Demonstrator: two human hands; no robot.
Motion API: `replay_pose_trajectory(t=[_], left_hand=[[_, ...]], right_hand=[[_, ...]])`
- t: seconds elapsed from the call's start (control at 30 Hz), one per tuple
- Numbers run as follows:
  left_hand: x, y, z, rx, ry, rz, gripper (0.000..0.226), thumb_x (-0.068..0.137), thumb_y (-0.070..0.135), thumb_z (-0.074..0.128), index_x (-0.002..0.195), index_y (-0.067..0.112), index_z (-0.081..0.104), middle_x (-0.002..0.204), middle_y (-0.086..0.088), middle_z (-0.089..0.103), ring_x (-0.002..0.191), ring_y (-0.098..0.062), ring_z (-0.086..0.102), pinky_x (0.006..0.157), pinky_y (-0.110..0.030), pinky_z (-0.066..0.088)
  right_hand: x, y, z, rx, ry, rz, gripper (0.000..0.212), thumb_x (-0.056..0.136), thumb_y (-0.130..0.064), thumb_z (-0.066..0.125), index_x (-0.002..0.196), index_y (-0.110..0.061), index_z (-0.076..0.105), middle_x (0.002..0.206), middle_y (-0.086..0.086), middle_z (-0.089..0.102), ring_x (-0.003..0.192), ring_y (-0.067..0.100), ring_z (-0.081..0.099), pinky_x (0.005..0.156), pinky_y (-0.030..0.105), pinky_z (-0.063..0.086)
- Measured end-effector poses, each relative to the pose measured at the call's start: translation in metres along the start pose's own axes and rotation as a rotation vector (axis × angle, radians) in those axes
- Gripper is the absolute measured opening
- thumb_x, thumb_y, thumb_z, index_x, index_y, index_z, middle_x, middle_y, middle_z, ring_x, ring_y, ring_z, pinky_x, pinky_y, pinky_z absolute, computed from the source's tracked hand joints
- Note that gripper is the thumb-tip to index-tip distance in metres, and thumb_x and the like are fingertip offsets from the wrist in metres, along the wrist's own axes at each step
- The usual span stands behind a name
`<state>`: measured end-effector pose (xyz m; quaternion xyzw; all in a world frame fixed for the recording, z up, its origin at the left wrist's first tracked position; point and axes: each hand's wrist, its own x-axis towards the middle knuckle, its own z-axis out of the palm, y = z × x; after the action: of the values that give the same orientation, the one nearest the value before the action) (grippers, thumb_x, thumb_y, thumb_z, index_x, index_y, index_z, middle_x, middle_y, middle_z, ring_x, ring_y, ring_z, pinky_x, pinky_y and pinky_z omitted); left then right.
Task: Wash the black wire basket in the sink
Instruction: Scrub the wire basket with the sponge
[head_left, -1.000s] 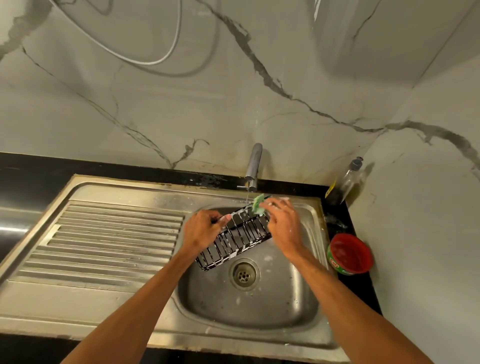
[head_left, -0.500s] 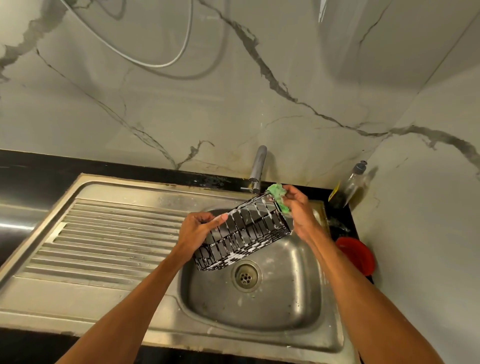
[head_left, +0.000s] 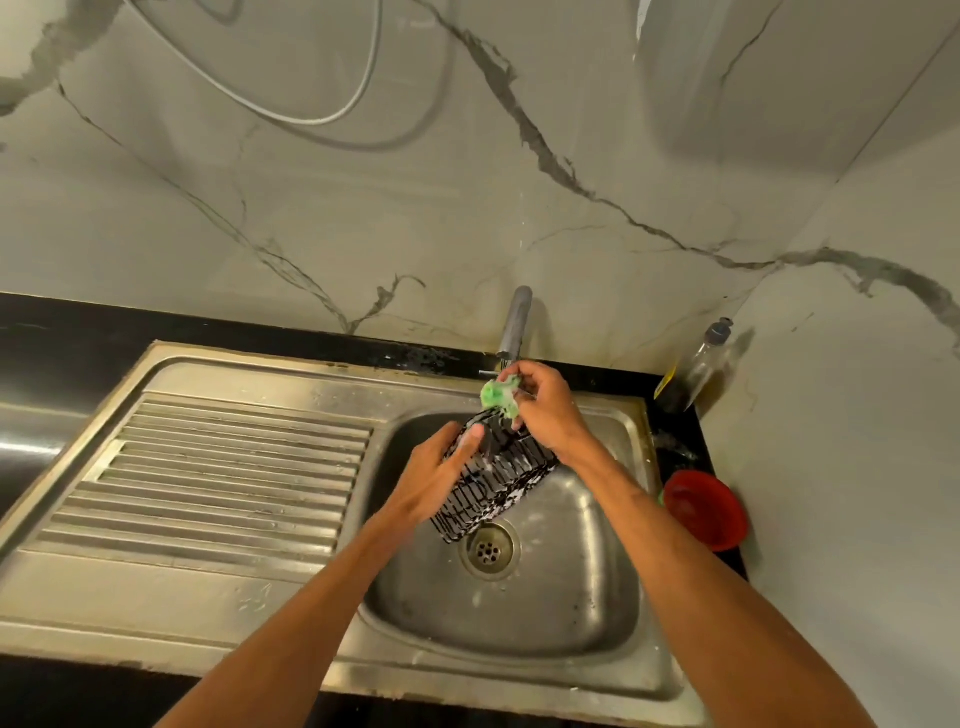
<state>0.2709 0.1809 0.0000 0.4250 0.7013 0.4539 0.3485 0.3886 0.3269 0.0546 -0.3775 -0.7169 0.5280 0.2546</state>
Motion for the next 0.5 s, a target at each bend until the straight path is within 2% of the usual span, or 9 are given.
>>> replay_pose_trajectory(t=[0.03,0.1,0.17,0.23,0.3,0.37,0.43,0.5], left_hand=[[0.005,0.01,0.005,-0.042,0.014,0.015,0.042,0.098,0.062,0.049,0.105,0.025,0.068,0.096,0.007,0.073,0.088,-0.005,0.068,0.08,-0.022,0.053],[0.016,0.02,0.013,-0.057,0.055,0.025,0.029,0.097,0.049,0.061,0.1,0.023,0.072,0.087,0.006,0.075,0.079,-0.004,0.068,0.072,-0.02,0.051],[0.022,0.02,0.015,-0.075,0.078,0.007,0.01,0.095,0.028,0.069,0.091,0.02,0.071,0.076,0.008,0.07,0.066,-0.001,0.063,0.064,-0.019,0.046],[0.023,0.016,0.014,-0.1,0.048,-0.015,0.007,0.097,0.017,0.067,0.096,0.011,0.069,0.076,0.005,0.066,0.063,-0.001,0.058,0.059,-0.013,0.044],[0.023,0.016,0.013,-0.104,0.03,-0.044,0.015,0.098,0.016,0.065,0.098,0.001,0.066,0.076,0.0,0.064,0.06,0.001,0.057,0.055,-0.011,0.044],[0.025,0.017,0.011,-0.083,0.039,-0.07,0.017,0.098,0.019,0.065,0.094,0.002,0.065,0.074,0.0,0.064,0.058,0.0,0.056,0.055,-0.016,0.045],[0.029,0.015,0.008,-0.088,0.06,-0.093,0.014,0.098,0.022,0.065,0.096,0.008,0.066,0.079,-0.002,0.066,0.067,-0.008,0.058,0.063,-0.025,0.047],[0.03,0.012,0.004,-0.11,0.07,-0.099,0.011,0.1,0.021,0.062,0.094,0.012,0.064,0.077,0.002,0.062,0.068,-0.009,0.055,0.066,-0.026,0.045]], right_hand=[[-0.001,0.001,0.005,-0.036,0.001,-0.01,0.037,0.091,0.01,0.054,0.091,-0.024,0.066,0.105,0.005,0.067,0.084,0.022,0.066,0.062,0.042,0.06],[-0.005,0.006,0.013,-0.12,-0.005,-0.04,0.037,0.088,0.01,0.056,0.091,-0.026,0.065,0.101,-0.001,0.067,0.091,0.019,0.066,0.073,0.046,0.06],[-0.009,0.007,0.014,-0.205,-0.013,-0.086,0.038,0.089,0.008,0.056,0.094,-0.028,0.066,0.103,-0.003,0.067,0.096,0.015,0.065,0.078,0.041,0.06],[-0.012,0.009,0.006,-0.312,0.0,-0.148,0.035,0.091,0.007,0.057,0.105,-0.022,0.07,0.109,0.0,0.069,0.099,0.013,0.063,0.083,0.035,0.057],[-0.012,0.013,-0.007,-0.448,0.102,-0.187,0.033,0.091,0.007,0.057,0.115,-0.013,0.07,0.116,0.005,0.069,0.101,0.016,0.063,0.087,0.031,0.055],[-0.015,0.018,-0.01,-0.544,0.217,-0.218,0.034,0.091,0.006,0.058,0.117,-0.012,0.071,0.113,0.005,0.07,0.096,0.015,0.063,0.082,0.027,0.055],[-0.025,0.019,0.005,-0.609,0.186,-0.283,0.037,0.089,0.006,0.062,0.117,-0.015,0.071,0.113,0.004,0.071,0.09,0.013,0.064,0.076,0.022,0.054],[-0.036,0.022,0.021,-0.685,0.115,-0.383,0.038,0.088,0.006,0.065,0.117,-0.018,0.072,0.117,0.002,0.072,0.093,0.013,0.066,0.081,0.021,0.052]])
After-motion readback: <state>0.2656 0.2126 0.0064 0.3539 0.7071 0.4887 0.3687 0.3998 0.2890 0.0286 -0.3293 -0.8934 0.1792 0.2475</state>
